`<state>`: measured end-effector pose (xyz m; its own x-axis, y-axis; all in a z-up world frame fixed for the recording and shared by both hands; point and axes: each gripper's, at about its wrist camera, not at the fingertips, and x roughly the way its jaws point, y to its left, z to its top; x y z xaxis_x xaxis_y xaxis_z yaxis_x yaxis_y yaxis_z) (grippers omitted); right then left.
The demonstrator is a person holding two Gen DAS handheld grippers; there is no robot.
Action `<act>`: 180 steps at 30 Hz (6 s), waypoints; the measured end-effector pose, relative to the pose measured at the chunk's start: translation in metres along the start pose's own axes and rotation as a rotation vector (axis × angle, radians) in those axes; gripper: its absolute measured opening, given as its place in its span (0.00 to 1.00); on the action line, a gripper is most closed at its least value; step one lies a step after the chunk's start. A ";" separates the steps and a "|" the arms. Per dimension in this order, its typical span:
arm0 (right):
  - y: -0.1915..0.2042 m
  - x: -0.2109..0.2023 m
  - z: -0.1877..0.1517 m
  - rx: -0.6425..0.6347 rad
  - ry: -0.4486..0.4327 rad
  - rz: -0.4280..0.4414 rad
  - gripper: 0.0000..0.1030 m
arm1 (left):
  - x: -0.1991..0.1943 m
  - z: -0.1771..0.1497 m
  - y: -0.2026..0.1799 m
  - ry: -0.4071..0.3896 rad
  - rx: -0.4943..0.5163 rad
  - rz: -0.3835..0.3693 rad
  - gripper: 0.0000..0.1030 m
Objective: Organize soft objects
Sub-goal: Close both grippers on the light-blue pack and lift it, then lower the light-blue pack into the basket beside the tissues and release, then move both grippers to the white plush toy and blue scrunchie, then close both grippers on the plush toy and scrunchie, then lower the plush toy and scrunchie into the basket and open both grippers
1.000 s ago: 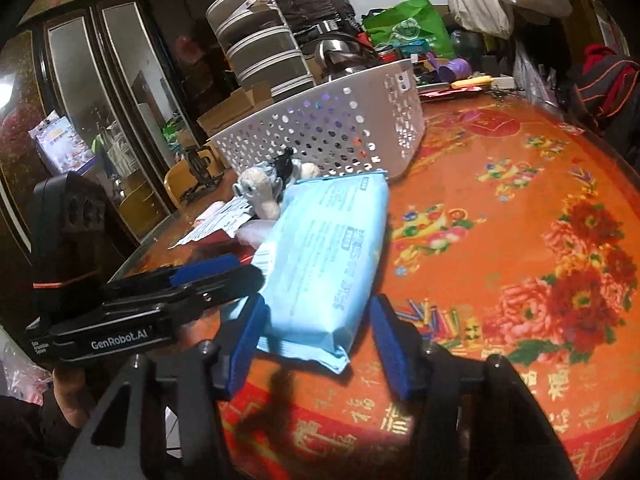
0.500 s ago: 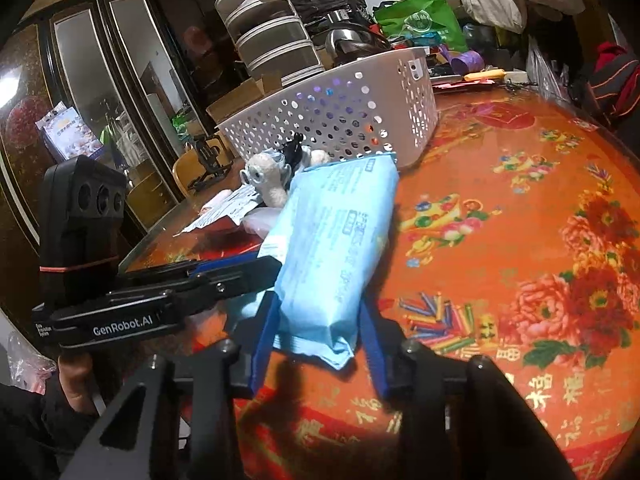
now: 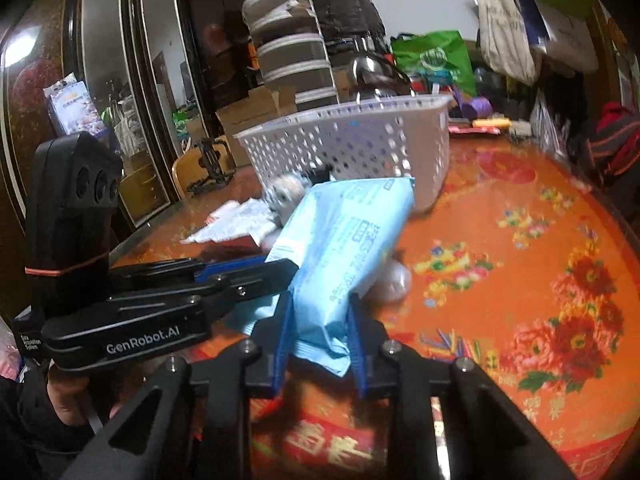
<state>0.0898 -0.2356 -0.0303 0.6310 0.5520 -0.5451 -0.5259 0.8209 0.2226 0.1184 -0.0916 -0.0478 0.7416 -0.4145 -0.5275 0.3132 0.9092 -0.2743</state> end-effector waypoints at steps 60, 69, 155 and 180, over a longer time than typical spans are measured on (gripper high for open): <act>-0.042 0.101 0.186 0.019 -0.025 -0.176 0.72 | 0.033 0.186 0.134 0.008 -0.045 0.235 0.73; -0.033 0.079 0.166 0.031 -0.061 -0.168 0.73 | 0.007 0.153 0.120 0.014 -0.054 0.242 0.73; 0.037 0.135 0.103 -0.062 0.151 -0.012 0.13 | 0.034 0.084 0.146 0.104 0.001 0.047 0.04; 0.046 0.106 0.227 -0.231 -0.017 -0.006 0.13 | 0.006 0.232 0.134 -0.028 0.050 0.128 0.04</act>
<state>0.2614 -0.1061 0.1059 0.6432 0.5514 -0.5313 -0.6373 0.7701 0.0278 0.3030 0.0365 0.0988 0.7936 -0.2941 -0.5327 0.2432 0.9558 -0.1653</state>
